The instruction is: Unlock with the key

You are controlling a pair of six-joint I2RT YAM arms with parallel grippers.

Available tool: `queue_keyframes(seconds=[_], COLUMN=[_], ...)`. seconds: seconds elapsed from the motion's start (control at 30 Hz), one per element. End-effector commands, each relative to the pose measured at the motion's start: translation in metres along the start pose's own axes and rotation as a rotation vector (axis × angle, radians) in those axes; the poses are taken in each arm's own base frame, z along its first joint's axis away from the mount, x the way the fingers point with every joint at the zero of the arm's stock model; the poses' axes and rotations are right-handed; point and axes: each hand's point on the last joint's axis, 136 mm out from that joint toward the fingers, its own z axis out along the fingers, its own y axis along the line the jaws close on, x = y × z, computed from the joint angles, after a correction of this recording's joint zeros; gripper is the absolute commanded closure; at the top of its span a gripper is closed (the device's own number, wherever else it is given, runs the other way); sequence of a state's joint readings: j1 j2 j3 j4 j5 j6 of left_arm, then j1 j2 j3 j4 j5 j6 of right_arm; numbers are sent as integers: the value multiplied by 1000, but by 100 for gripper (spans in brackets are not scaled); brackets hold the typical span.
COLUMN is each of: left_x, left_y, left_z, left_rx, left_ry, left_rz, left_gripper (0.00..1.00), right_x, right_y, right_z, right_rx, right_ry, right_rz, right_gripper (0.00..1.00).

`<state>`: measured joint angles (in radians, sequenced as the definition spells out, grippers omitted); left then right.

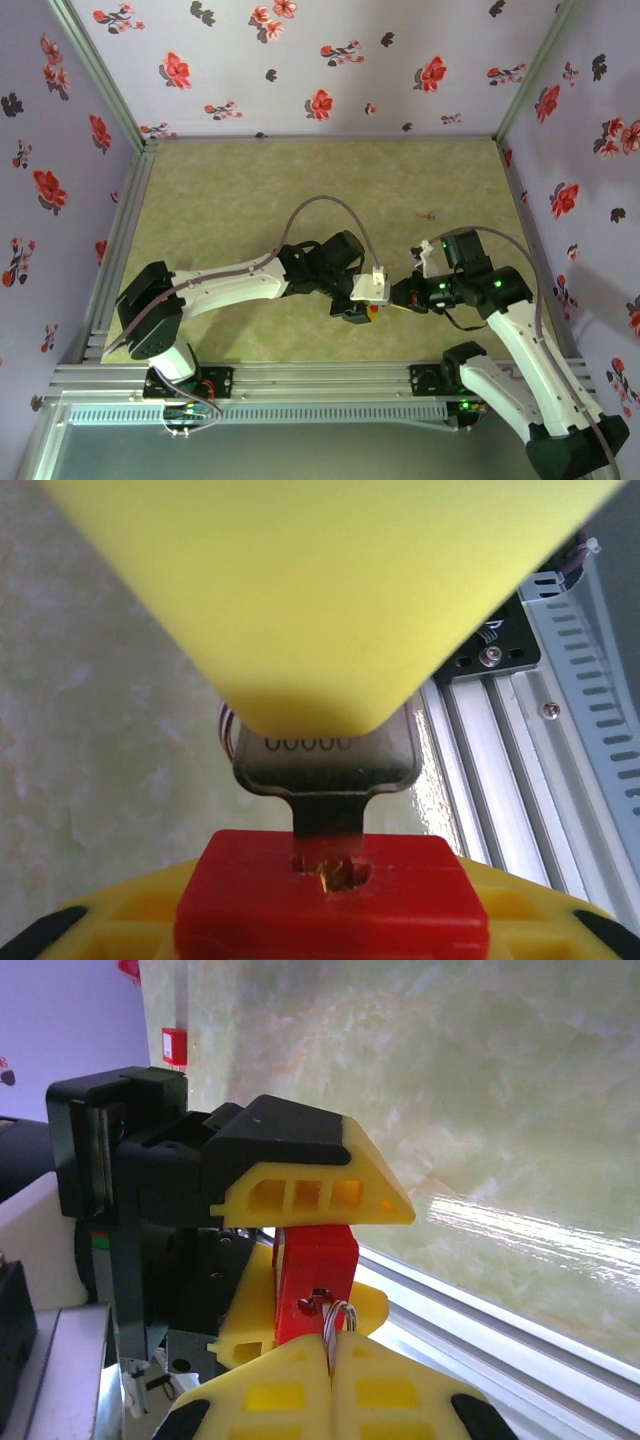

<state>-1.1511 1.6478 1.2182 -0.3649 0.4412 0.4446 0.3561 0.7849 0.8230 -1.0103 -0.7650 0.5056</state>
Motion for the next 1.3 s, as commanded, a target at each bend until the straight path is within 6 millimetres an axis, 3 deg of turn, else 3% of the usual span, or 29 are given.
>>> queue_keyframes(seconds=[0.0,0.17,0.33,0.43,0.5,0.6,0.73,0.83,1.07,1.17,1.27], left_x=[-84,-109,-121,-124,-135,-145,-144,-140,-134,-117,-97], left_y=[-1,27,34,30,22,2,-7,11,63,88,101], left_z=[-30,-37,-41,-49,-62,-70,-64,-55,-65,-67,-58], left_rx=[-1,-427,-607,-365,-165,-4,85,-119,-709,-935,-1051], left_ry=[-277,-379,-409,-479,-562,-561,-500,-478,-452,-391,-338], left_rz=[92,255,360,182,65,52,54,119,304,358,400], left_gripper=[100,100,100,100,100,100,100,100,100,100,100], right_x=[-8,-27,-40,-35,-23,-8,-13,-20,-54,-65,-70], right_y=[5,6,14,13,2,-13,-6,3,13,18,19], right_z=[2,19,28,27,24,23,31,42,61,62,61], right_rx=[-6,-95,-207,-178,-73,22,41,13,-132,-213,-261], right_ry=[-22,-71,-106,-95,-71,-10,-38,-16,-105,-133,-147], right_rz=[-100,89,199,99,-27,-128,-202,-128,227,378,489], right_gripper=[100,100,100,100,100,100,100,100,100,100,100])
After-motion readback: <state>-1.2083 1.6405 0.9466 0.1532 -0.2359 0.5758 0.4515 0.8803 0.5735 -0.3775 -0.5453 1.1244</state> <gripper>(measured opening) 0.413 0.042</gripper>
